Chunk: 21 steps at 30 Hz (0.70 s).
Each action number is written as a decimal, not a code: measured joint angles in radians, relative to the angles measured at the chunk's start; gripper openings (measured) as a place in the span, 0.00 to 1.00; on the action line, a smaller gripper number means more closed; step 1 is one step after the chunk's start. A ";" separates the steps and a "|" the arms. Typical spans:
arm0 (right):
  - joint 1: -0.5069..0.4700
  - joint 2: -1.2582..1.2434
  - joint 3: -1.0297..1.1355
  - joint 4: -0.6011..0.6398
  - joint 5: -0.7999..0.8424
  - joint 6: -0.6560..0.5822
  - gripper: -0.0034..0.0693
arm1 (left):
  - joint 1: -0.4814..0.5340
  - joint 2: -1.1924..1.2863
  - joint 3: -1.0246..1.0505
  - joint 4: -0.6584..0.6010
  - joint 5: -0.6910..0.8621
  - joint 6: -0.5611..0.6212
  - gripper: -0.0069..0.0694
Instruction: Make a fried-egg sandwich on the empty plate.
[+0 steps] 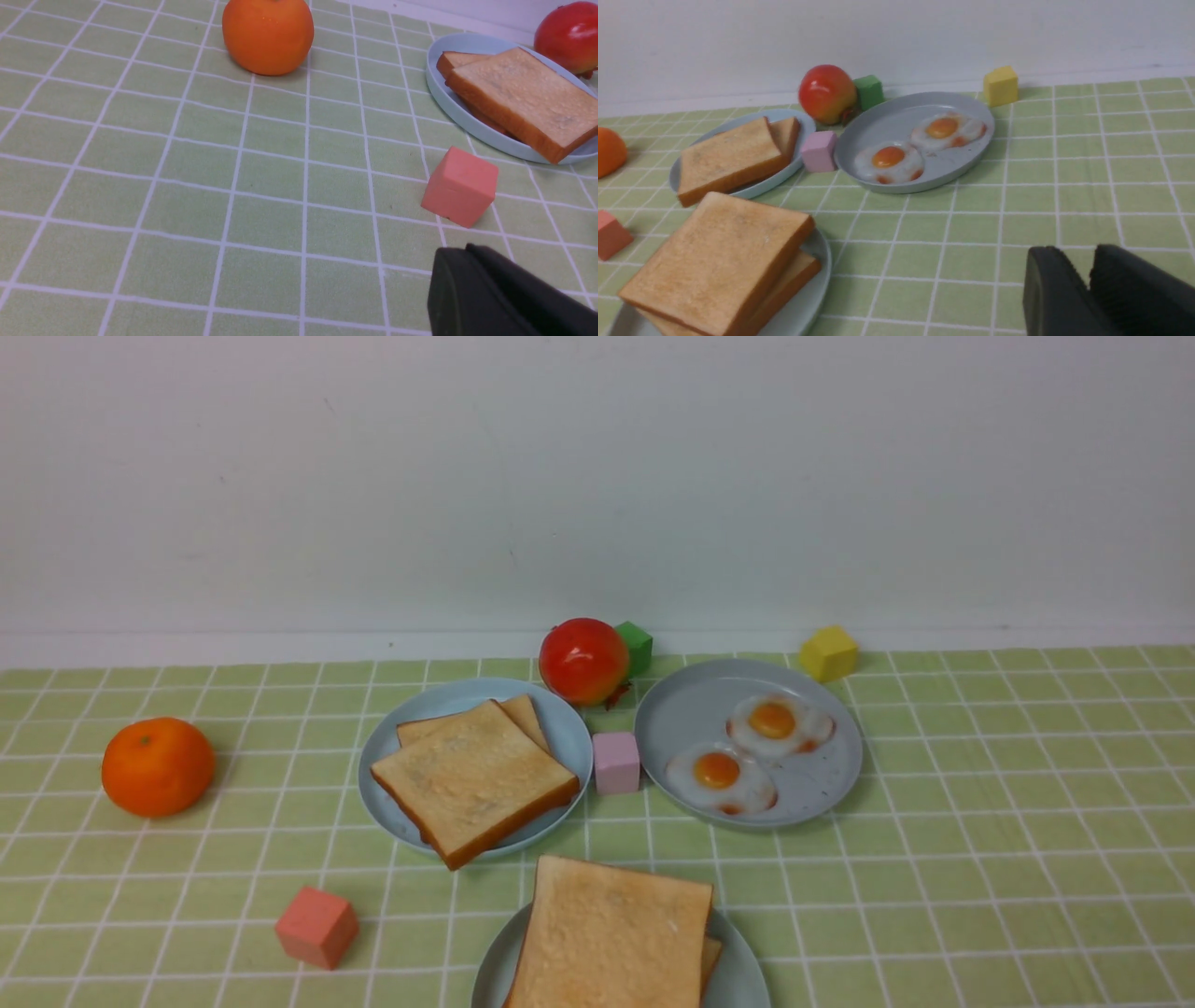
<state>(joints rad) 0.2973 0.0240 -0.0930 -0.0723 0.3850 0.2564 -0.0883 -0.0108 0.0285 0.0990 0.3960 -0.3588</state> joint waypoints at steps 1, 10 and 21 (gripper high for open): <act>-0.034 -0.024 0.044 0.000 -0.001 -0.003 0.26 | 0.000 0.000 0.000 0.000 0.000 0.000 0.11; -0.125 -0.034 0.108 -0.001 0.012 -0.001 0.27 | 0.000 0.000 0.000 0.000 -0.001 0.000 0.12; -0.126 -0.034 0.108 -0.001 0.012 0.000 0.29 | 0.000 0.000 0.000 0.000 -0.001 0.000 0.14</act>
<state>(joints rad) 0.1708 -0.0104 0.0148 -0.0733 0.3971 0.2559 -0.0883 -0.0108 0.0285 0.0990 0.3945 -0.3588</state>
